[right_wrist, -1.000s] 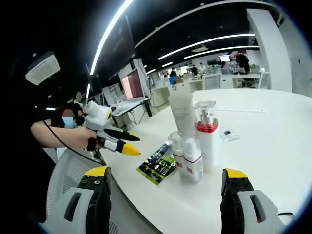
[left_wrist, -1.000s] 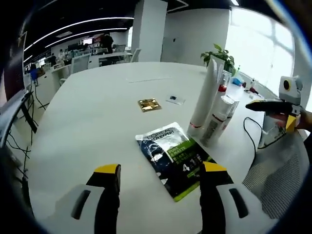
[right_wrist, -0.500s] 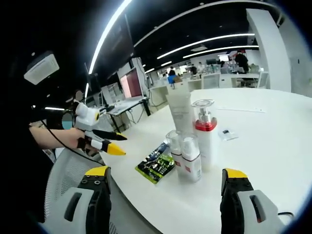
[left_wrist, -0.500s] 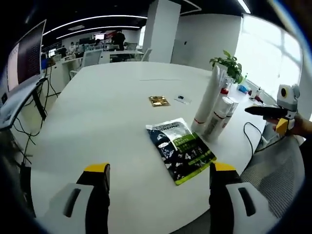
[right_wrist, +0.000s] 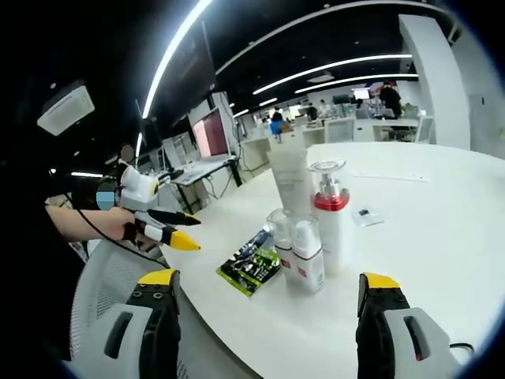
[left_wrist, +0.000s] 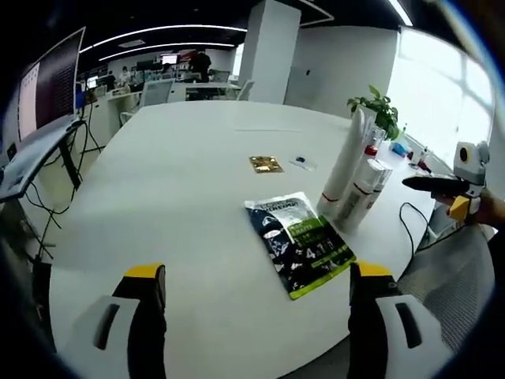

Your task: Arrange the skincare products in the storage area until every visible bottle or jar stands upright without overlapping.

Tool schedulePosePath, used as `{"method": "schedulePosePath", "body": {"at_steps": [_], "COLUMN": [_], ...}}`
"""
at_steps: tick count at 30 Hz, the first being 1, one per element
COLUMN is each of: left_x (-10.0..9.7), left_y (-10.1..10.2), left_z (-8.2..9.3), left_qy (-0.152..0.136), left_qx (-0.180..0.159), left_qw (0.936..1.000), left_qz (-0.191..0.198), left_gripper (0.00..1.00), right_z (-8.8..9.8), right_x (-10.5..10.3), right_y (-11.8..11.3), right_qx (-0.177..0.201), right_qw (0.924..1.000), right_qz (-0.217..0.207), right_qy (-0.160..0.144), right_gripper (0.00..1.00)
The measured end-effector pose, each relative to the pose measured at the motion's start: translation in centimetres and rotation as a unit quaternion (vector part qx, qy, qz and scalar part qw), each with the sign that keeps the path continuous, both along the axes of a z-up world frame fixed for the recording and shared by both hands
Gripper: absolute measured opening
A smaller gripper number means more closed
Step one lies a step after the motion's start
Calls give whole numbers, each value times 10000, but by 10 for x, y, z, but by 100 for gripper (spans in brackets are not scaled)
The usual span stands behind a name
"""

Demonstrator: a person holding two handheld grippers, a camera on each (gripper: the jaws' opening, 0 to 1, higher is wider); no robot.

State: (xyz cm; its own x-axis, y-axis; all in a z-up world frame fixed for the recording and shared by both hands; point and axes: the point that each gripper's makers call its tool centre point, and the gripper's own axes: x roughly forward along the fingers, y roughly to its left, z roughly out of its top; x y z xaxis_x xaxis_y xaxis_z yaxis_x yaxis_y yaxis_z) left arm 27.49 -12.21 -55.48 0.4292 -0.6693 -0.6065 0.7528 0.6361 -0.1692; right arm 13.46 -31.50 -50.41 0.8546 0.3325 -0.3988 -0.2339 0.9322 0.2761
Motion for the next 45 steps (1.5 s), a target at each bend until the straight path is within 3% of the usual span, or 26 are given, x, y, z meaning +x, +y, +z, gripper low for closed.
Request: {"method": "schedulePosePath", "body": {"at_steps": [15,28,38,45], "left_x": [-1,-3,37,56], "left_y": [0,-8,-37,-59], "left_z": [-8,-16,-10,-12], "left_qy": [-57,136,37,104], "left_qx": [275,501,470,496], "left_qw": [9995,9981,9988,9987], "left_qz": [-107,-320,-144,-22], "left_gripper": [99,99,93,94], "right_z": [-1,2,0,-4], "right_x": [0,1,2,2], "right_y": [1,-7,-9,-8], "right_qx": [-26,50,71,57], "right_qw": [10000,9998,9996,9997], "right_qz": [2,-196,-256,-223], "right_qy": [46,-40,0,72], "right_gripper": [98,97,96,96]}}
